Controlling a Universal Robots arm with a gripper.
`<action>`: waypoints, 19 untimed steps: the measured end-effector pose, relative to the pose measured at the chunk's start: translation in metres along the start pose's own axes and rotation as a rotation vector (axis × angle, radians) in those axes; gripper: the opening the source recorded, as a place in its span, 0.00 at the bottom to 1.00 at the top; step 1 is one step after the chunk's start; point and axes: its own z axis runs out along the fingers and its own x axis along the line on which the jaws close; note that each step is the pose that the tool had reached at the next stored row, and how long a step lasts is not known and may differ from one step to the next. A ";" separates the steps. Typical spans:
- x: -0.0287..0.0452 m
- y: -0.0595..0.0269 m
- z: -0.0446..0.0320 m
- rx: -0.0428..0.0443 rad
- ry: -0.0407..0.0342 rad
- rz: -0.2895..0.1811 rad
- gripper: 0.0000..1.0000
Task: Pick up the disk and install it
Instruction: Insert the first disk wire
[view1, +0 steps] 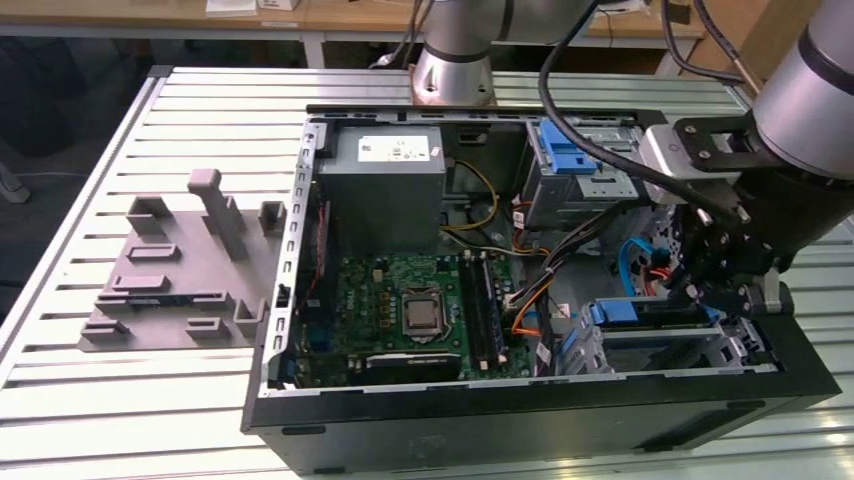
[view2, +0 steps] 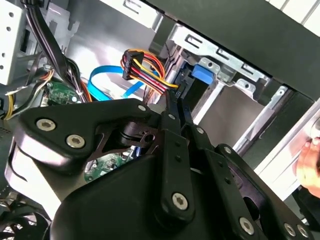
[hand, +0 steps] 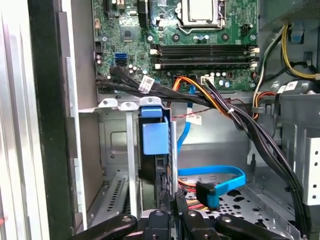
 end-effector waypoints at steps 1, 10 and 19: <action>0.0009 0.0003 0.0001 0.0002 -0.0002 -0.001 0.16; 0.0018 0.0024 0.0017 0.0054 -0.0069 -0.035 0.16; 0.0030 0.0028 0.0044 0.0071 -0.0088 -0.037 0.16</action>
